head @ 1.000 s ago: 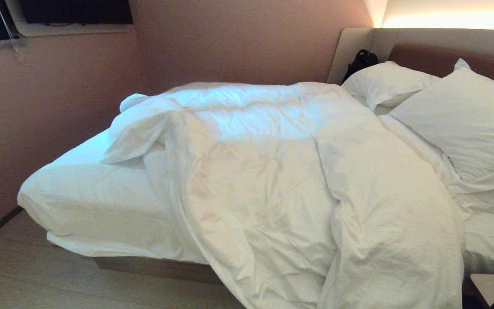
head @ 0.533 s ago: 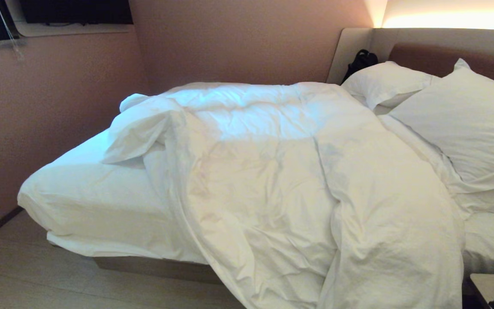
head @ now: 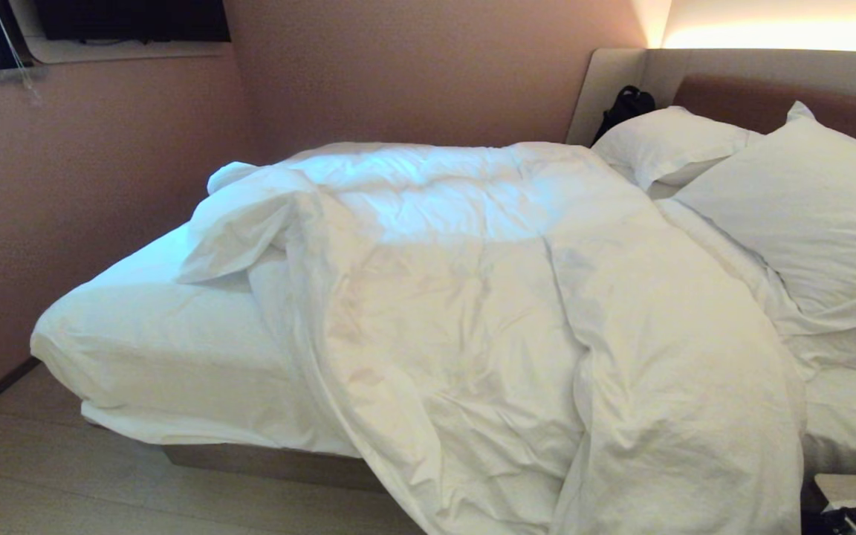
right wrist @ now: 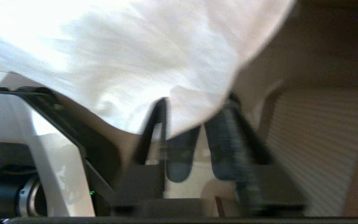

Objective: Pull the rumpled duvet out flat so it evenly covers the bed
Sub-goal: Flatten the corners of the folded blanket

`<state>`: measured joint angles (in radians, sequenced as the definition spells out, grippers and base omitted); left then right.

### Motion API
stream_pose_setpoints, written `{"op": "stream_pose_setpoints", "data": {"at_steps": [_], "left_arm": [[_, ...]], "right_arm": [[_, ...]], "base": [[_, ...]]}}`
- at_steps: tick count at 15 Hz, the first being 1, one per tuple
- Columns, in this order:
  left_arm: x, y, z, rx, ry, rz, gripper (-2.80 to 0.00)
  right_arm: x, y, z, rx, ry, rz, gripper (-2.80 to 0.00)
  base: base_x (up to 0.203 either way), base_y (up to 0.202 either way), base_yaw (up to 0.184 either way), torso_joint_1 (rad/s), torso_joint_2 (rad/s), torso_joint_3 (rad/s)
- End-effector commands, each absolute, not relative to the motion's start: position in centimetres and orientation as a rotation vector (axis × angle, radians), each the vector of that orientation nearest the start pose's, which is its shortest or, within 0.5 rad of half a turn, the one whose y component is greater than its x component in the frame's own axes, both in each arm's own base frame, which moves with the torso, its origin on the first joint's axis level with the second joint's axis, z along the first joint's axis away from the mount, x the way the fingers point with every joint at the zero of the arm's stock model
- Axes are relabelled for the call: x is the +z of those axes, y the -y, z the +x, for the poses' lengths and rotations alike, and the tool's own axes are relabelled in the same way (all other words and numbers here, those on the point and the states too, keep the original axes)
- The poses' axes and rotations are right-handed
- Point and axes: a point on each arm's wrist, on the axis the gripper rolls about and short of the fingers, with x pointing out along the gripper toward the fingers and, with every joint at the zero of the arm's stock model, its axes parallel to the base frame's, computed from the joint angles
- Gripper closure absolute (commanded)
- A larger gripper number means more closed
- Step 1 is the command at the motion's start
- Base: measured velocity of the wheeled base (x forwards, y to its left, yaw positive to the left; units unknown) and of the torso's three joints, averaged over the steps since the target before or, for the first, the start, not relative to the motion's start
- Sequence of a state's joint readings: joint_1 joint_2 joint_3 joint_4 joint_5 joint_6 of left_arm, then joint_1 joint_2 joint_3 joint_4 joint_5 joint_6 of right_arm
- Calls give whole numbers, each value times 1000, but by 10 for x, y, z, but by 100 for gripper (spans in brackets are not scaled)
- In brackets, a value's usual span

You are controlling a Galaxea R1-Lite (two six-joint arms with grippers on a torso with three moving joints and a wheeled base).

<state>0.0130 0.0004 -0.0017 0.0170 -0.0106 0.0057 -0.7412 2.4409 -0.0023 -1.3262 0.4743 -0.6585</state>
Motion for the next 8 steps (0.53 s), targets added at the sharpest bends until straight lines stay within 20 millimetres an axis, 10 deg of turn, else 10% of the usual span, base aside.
{"op": "stream_pose_setpoints", "data": {"at_steps": [1,8], "left_arm": [[74,1,-23,3,-15,6,0],[74,1,-23,3,-15,6,0]], "right_arm": [[-67,118,149,106,-901,29,-280],[-68,119,157,117,-889,23,-280]], "base": [[0,0,0,0,0,0],[0,0,0,0,0,0]]}}
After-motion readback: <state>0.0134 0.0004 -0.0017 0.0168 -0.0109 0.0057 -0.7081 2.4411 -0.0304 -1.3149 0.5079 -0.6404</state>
